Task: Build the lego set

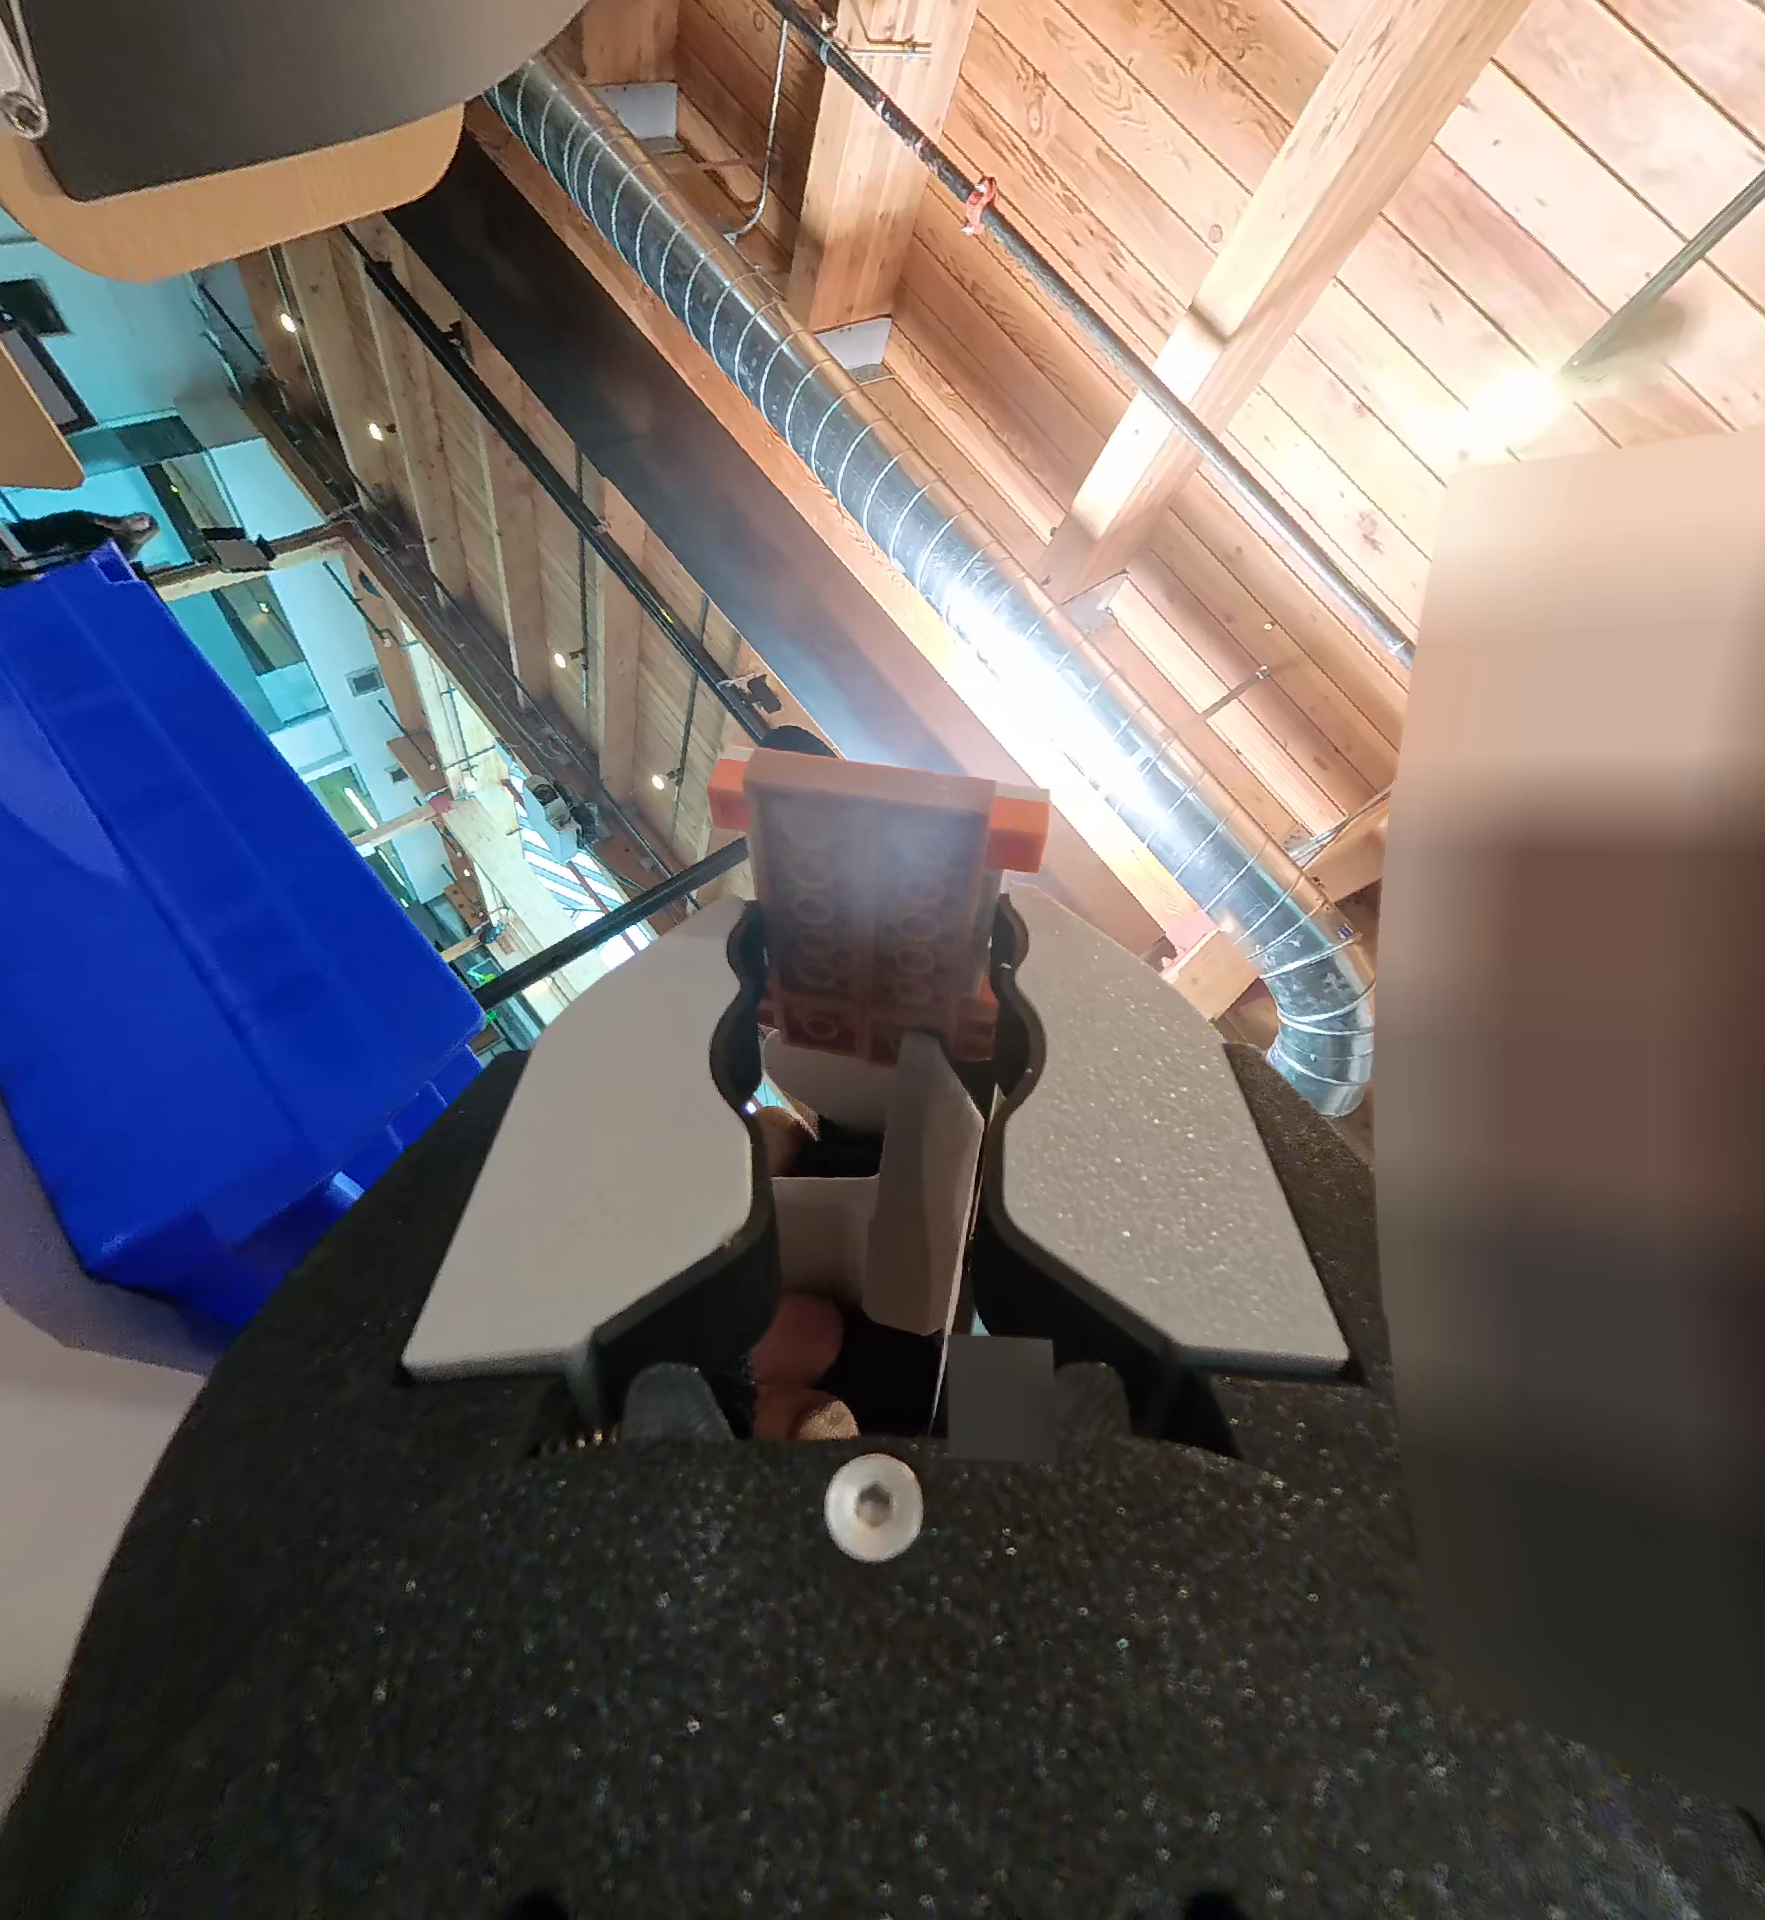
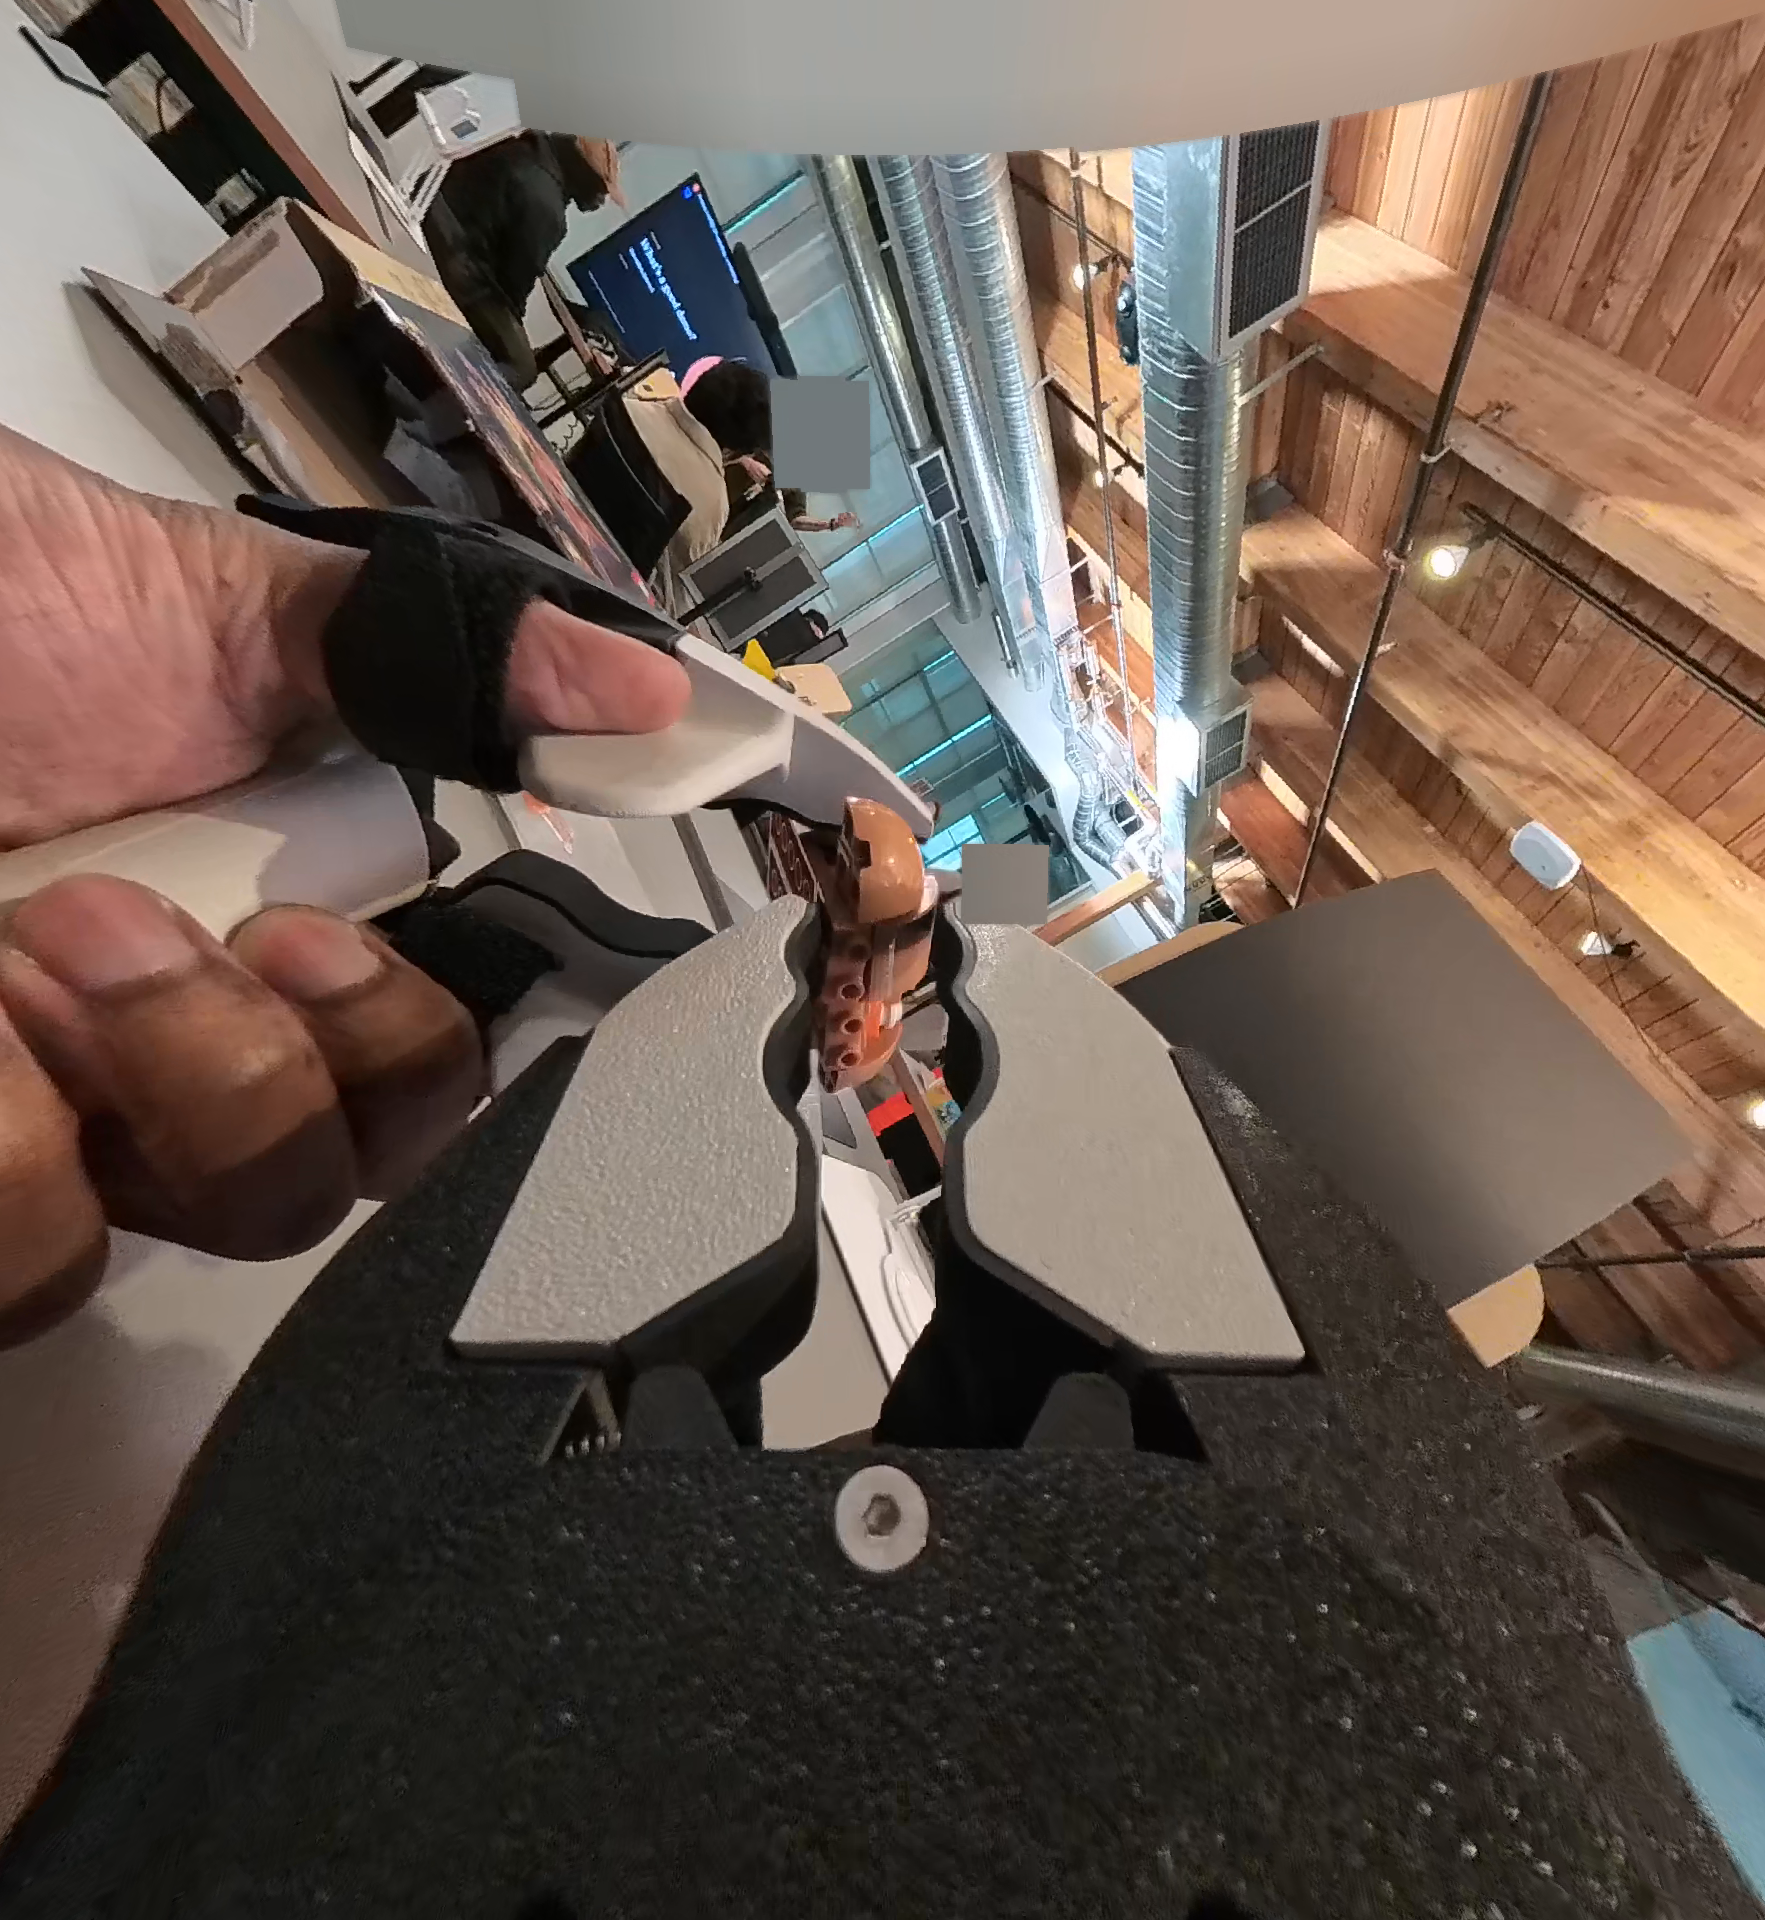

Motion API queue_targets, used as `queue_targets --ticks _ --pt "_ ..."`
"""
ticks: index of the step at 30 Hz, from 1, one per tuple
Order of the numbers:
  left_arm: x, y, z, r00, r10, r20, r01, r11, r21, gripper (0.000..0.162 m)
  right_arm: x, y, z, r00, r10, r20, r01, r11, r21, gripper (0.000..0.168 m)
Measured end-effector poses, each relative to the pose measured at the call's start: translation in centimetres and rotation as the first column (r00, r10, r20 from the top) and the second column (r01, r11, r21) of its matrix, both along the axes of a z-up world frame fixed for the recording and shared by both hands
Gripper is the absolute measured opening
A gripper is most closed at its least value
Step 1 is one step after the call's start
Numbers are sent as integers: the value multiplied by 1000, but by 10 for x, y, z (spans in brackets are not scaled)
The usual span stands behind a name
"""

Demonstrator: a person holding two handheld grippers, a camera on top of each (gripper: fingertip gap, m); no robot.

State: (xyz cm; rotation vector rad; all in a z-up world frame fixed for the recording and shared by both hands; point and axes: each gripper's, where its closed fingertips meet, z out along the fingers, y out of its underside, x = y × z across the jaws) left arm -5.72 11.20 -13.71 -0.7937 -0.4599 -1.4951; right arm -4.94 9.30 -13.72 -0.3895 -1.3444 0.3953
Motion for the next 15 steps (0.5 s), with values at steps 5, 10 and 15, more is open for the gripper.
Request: queue_targets --ticks 5,10,15 --pt "-3 3 -5 1000 8 1 -8 999 -37 42 -3 5 -3 1000 -3 19 4 999 -40 26" --pt "-4 4 -8 1000 5 0 -5 998 -56 42 -5 5 -8 999 17 47 -14 998 -67 20" --pt "-4 4 -9 1000 -8 8 8 998 -55 42 -5 4 -8 998 37 59 -32 996 -86 20"
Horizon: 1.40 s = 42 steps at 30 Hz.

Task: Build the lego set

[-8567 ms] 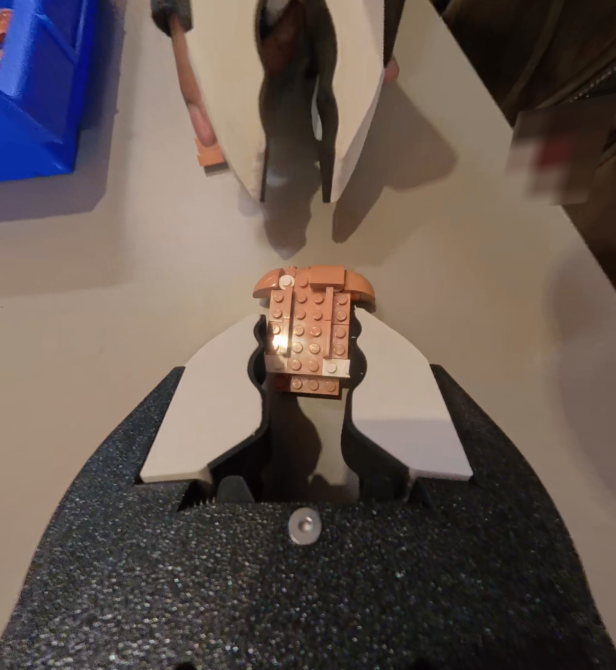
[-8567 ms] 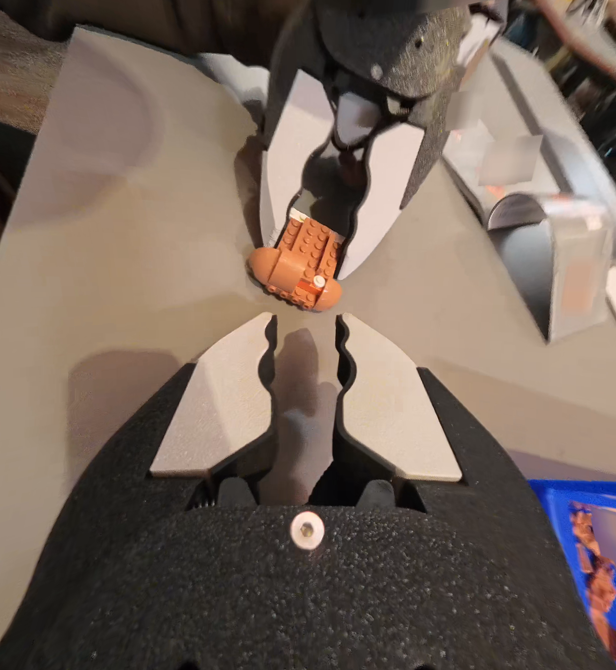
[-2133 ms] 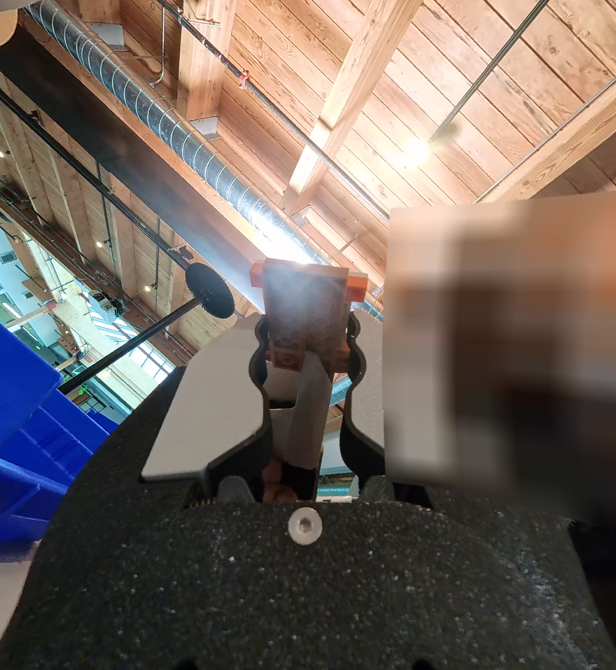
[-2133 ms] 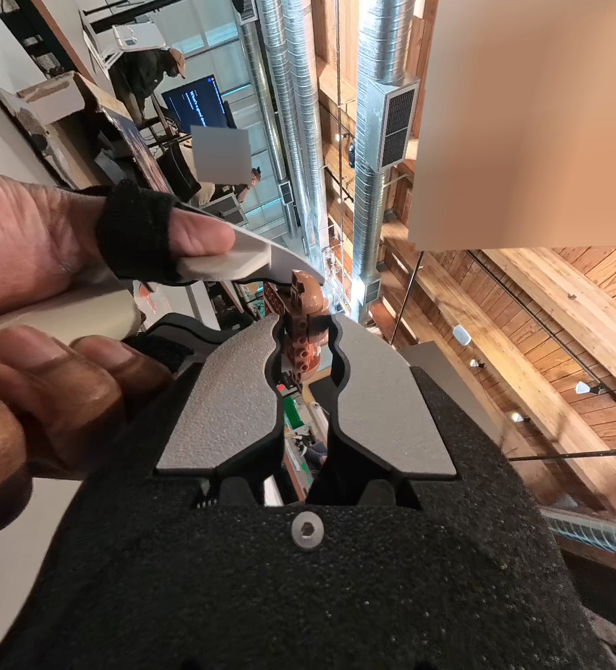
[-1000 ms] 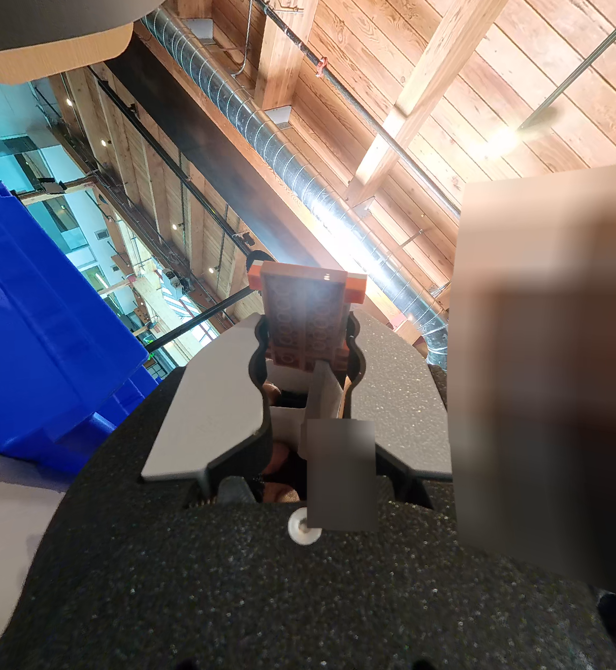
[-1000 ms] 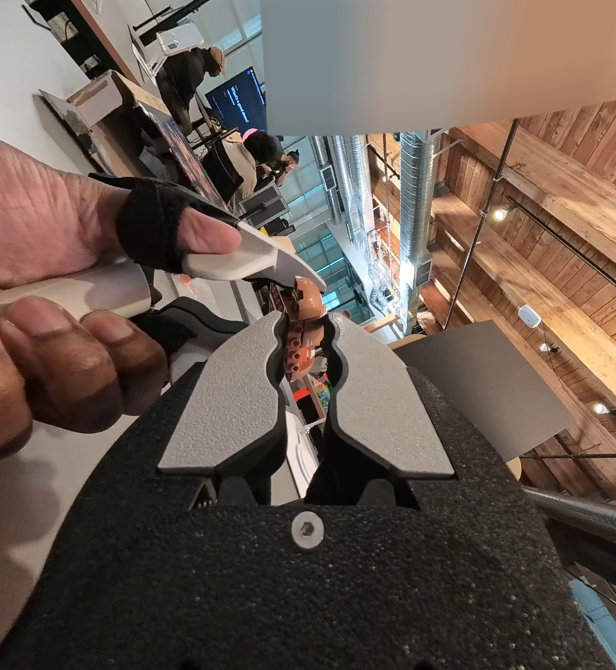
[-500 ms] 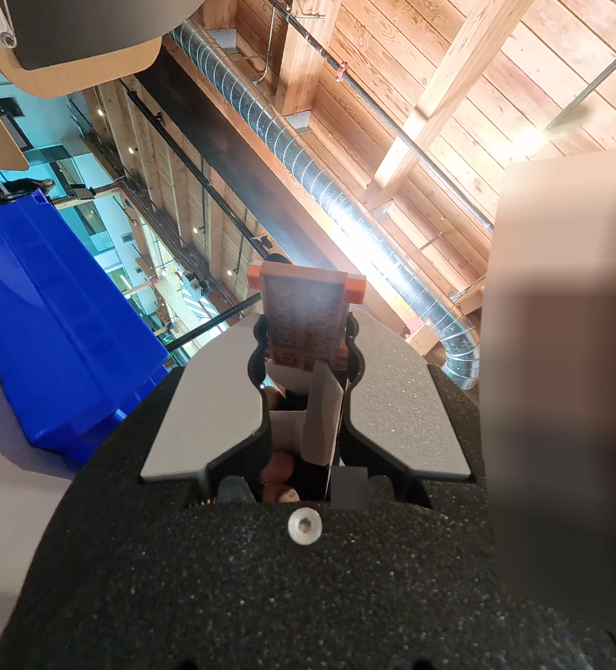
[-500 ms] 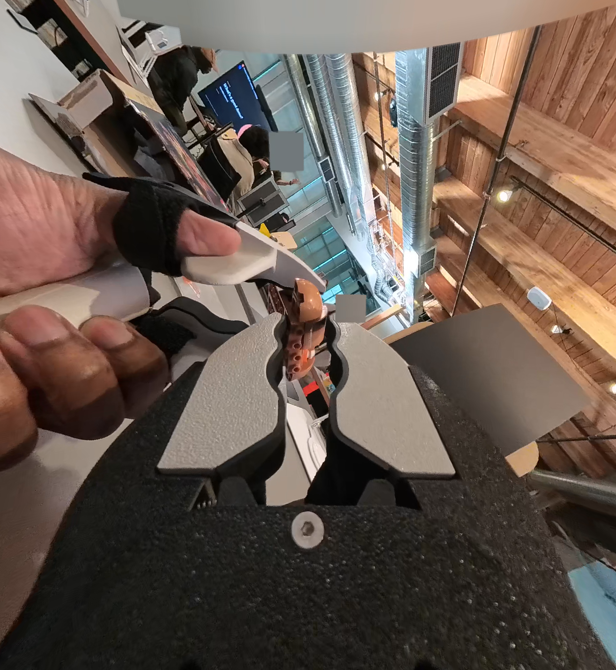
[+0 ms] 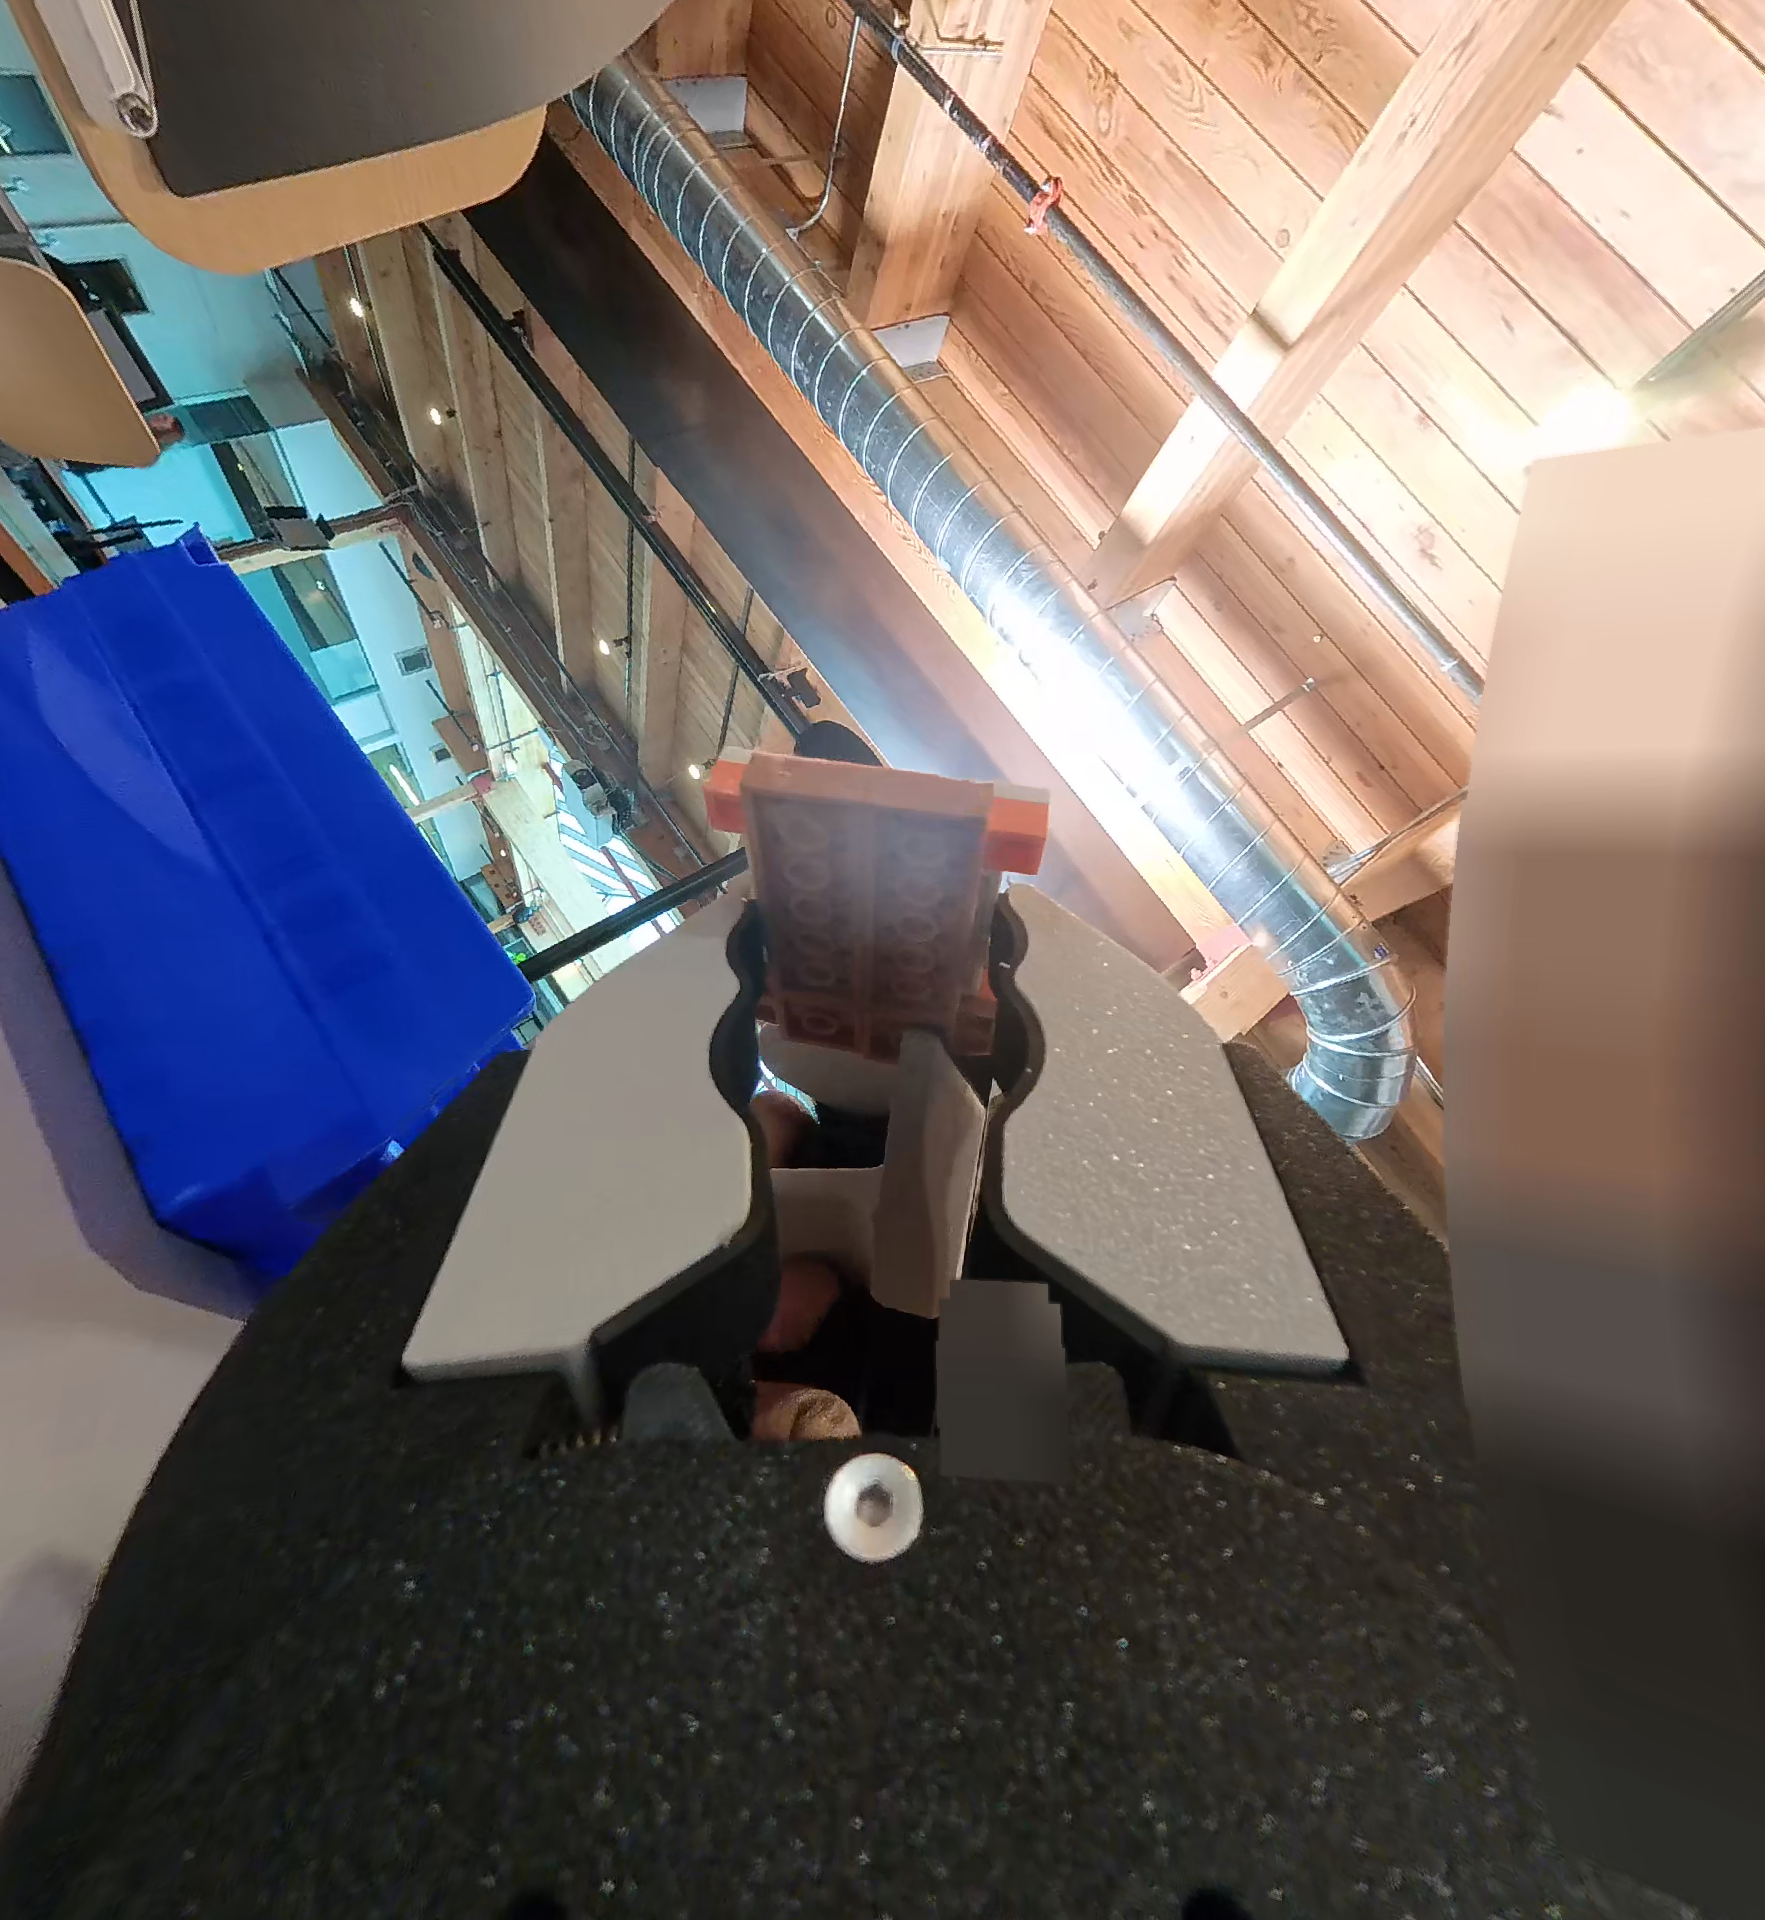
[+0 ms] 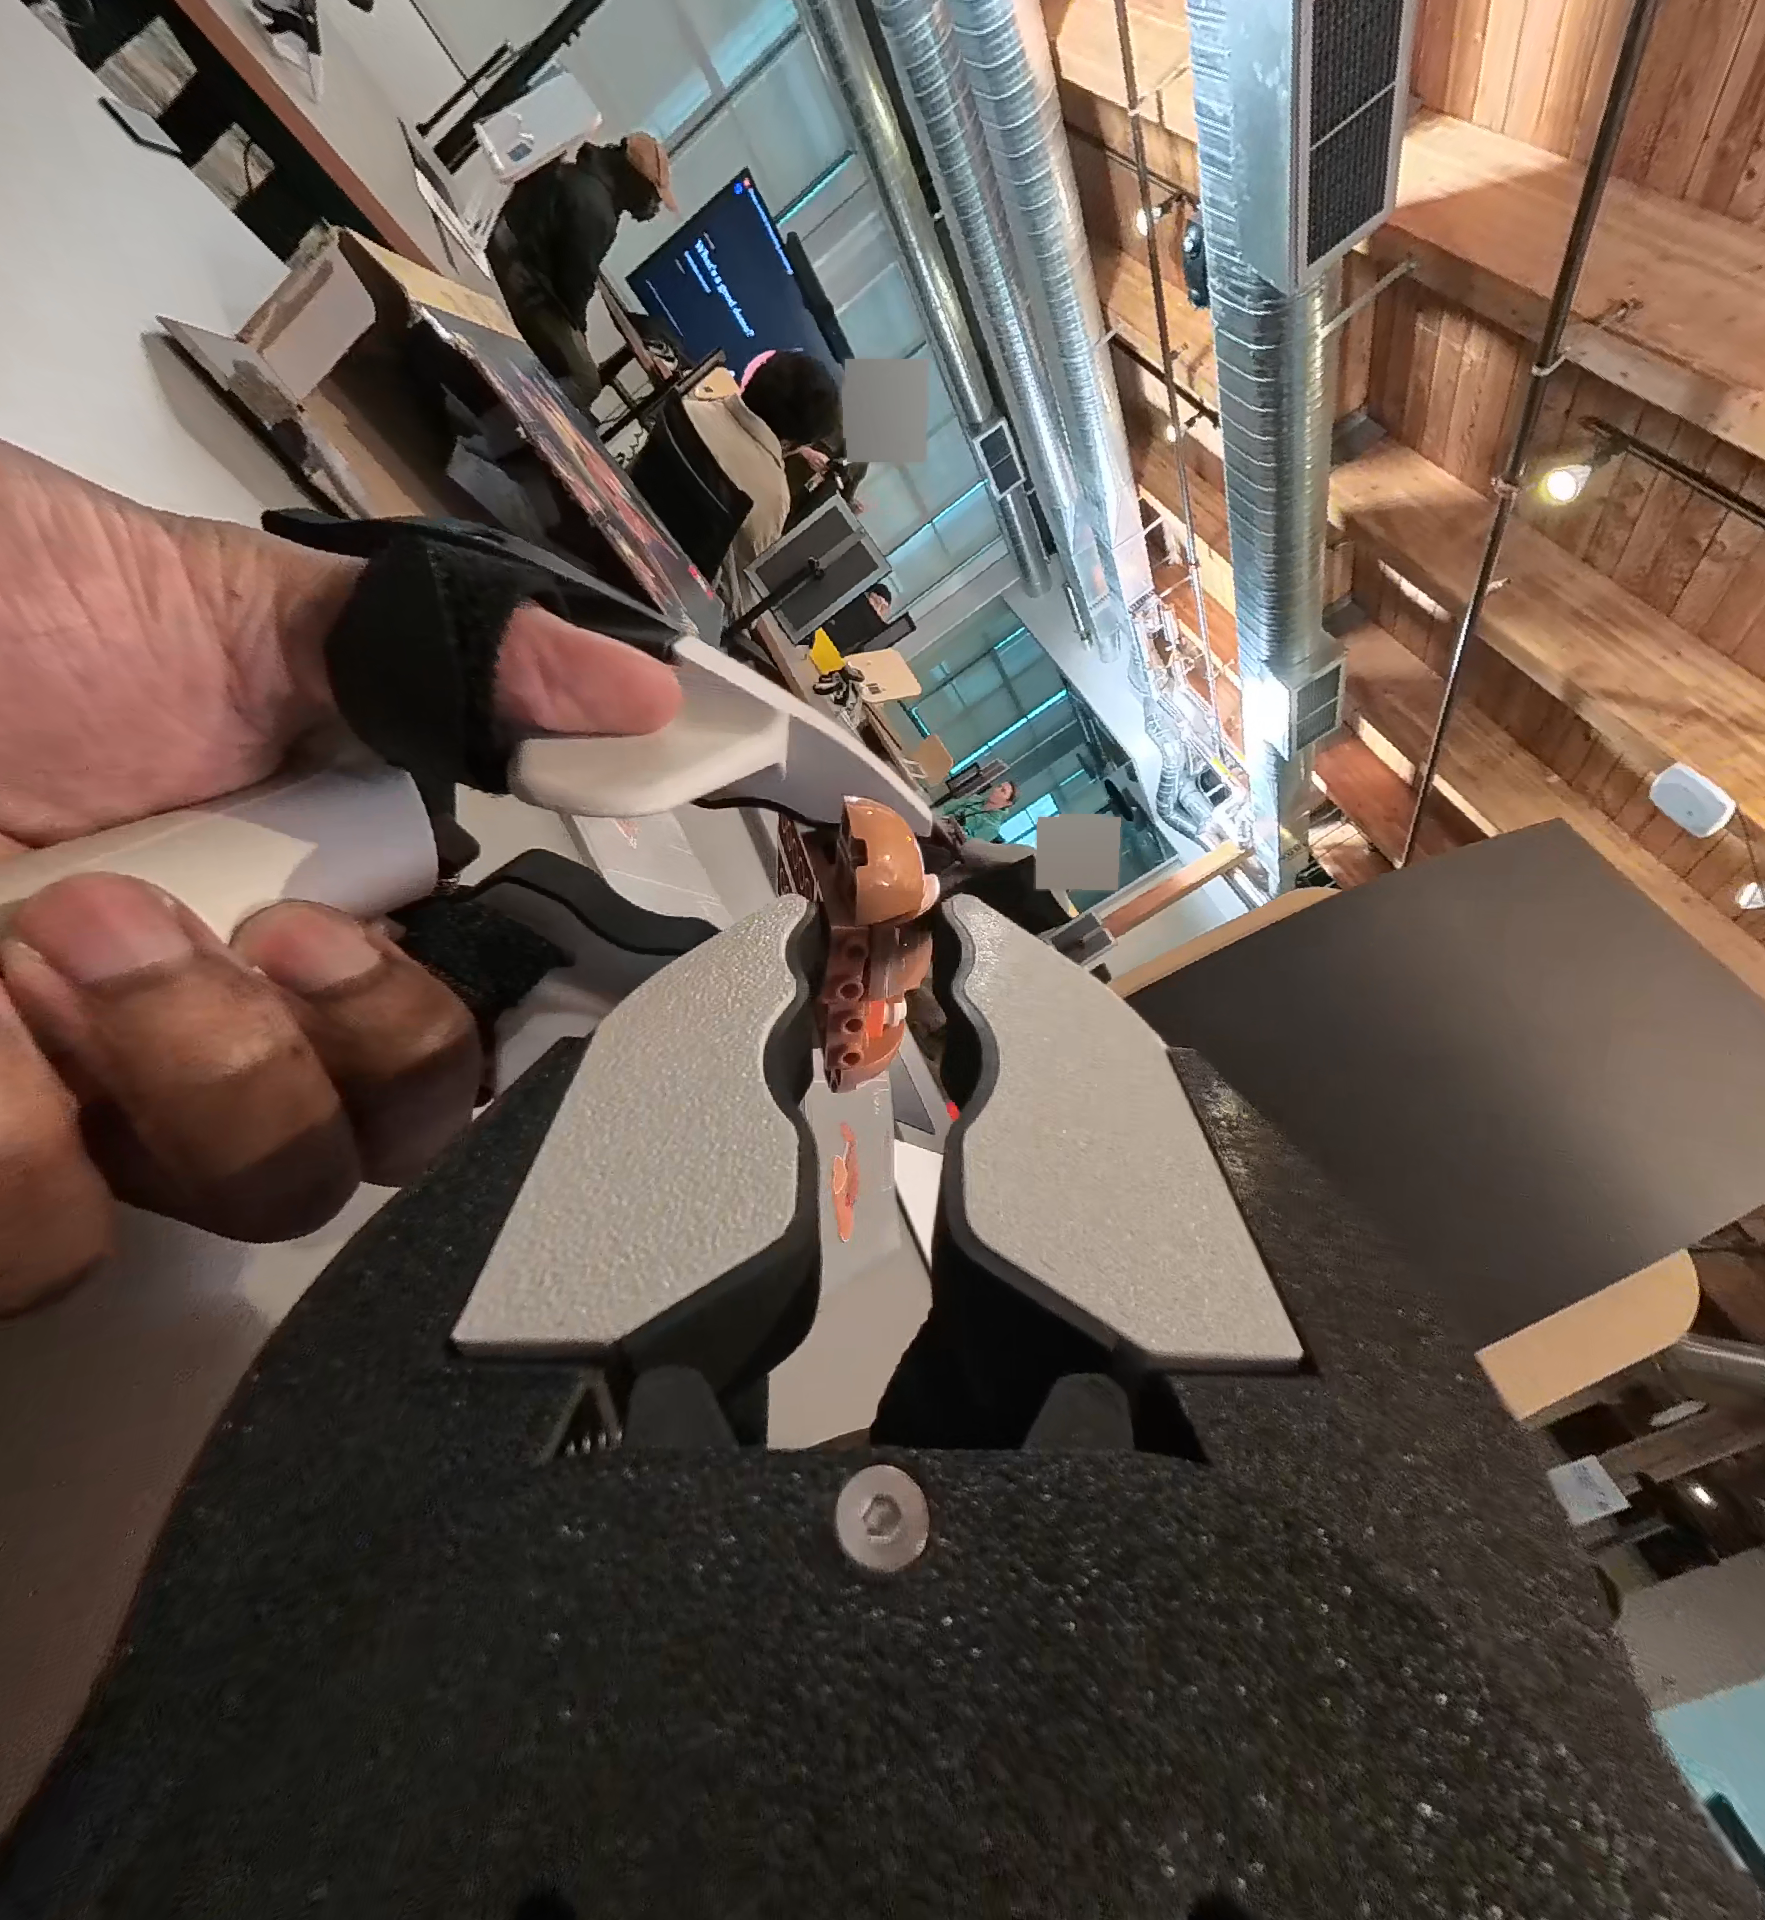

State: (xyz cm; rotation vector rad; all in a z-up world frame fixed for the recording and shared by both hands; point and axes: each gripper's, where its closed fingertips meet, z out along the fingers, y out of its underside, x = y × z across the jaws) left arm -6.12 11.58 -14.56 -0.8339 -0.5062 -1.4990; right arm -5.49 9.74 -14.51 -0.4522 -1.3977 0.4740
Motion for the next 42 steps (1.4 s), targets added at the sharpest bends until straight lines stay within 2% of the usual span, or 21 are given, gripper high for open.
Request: queue_targets --ticks 16,21,24,26,37,42 --pt "3 -1 1 999 -25 26 24 999 28 42 3 -1 2 1000 -8 10 7 999 37 19" --pt "0 -1 1 996 -40 76 37 999 35 42 0 -1 2 1000 -6 3 6 1000 -8 19" --pt "-7 -3 2 986 -54 160 45 997 61 42 0 0 4 1000 -6 -10 6 999 -34 33" --pt "-11 -4 3 974 -75 213 58 995 84 42 0 3 5 1000 -13 -8 12 998 -59 35" --pt "5 -3 6 962 -185 199 165 980 114 42 2 3 5 1000 -8 0 8 999 -38 33" --pt "9 -3 7 956 -210 204 188 974 124 42 3 0 3 1000 -5 5 5 1000 6 23"
